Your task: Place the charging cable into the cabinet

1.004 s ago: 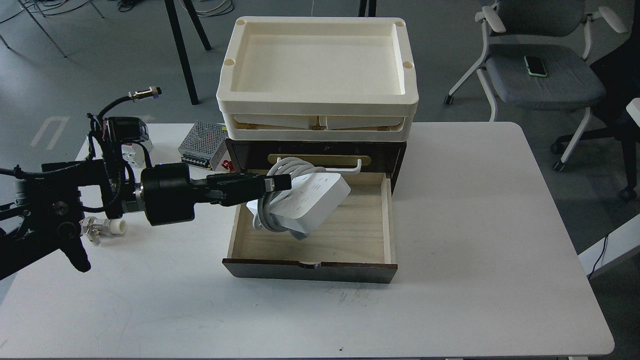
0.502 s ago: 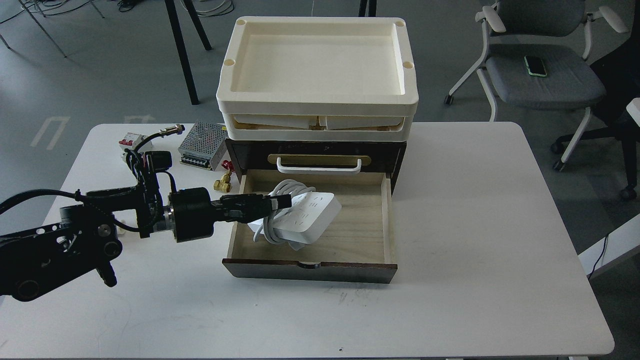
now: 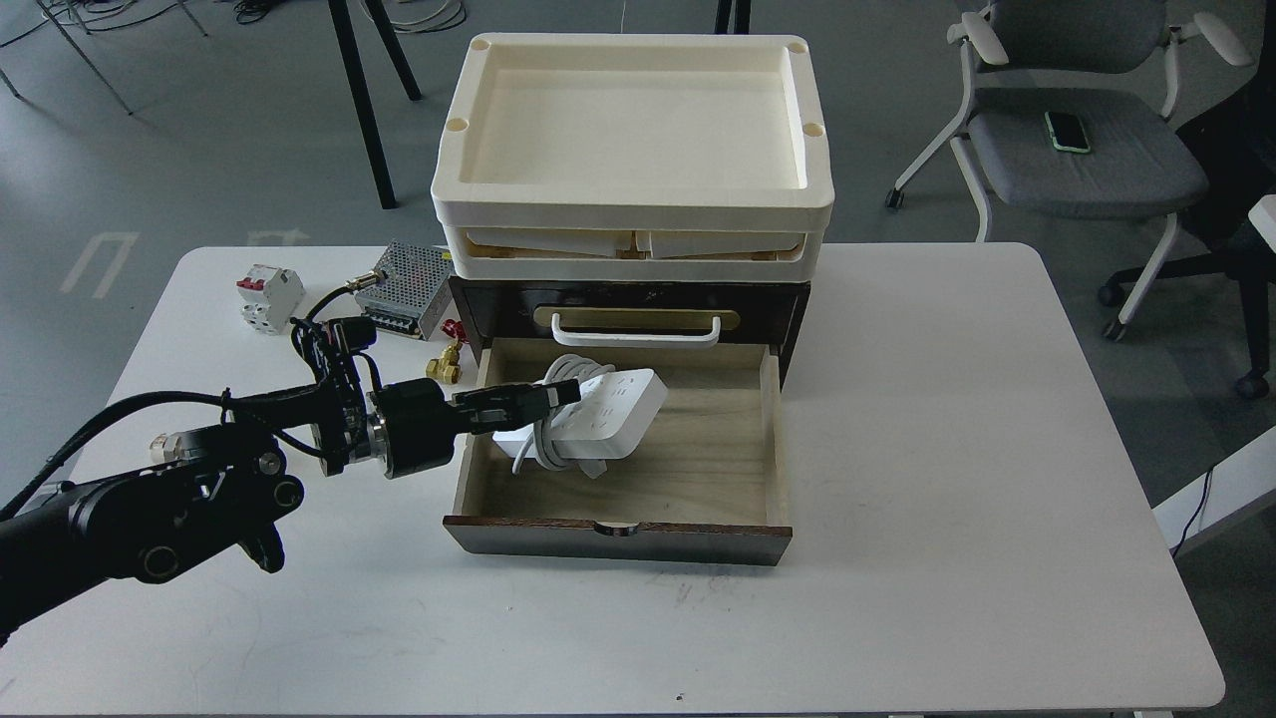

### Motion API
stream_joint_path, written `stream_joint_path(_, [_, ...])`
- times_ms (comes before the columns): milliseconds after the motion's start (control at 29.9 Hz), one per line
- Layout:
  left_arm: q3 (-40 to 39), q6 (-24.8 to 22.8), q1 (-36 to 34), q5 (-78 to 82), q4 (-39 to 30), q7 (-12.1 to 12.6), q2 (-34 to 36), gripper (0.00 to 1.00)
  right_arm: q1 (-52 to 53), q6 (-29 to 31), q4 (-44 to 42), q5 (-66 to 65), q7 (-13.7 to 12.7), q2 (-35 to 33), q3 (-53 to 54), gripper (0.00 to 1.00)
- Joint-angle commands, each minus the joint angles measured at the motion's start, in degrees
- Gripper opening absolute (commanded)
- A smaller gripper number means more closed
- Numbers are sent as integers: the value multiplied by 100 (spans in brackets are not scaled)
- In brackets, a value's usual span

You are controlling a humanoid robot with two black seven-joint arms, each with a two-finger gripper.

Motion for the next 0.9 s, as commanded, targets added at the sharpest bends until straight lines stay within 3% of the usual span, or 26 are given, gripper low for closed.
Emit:
stream_joint_path(0, [190,81,-4,3,70,0,-69,3,-21,0,4,0,0,-2,9,100])
stream_joint_path(167, [217,108,13,-6,87,0,-314,15,-21,0,4,0,0,-11,9,100])
stream_joint_path(268, [217,108,22,-15,105,0,-464,37,-21,0,4,0,0,-11,9,100])
stream_joint_path(368, [234,117,22,-15,289,0,-727,41,-21,0,4,0,0,-11,9,100])
stream_joint_path(469, [252,117,22,-6,622,0,-991,51,-30,0,4,0,0,-11,9,100])
stream_joint_path(569, [243,125,92,-6,939,0,-1202,53,-30,0,4,0,0,-11,9,100])
stream_joint_path(636, [243,125,119,-58,1001,0,-1255,63,-30,0,4,0,0,-11,9,100])
stream_joint_path(770, [59,99,154,-216,591,0,-1063,70,-30,0,12,0,0,-11,9,100])
stream_joint_path(870, [-274,20,302,-690,2,0,-353,76,-21,0,12,0,0,-11,18,100])
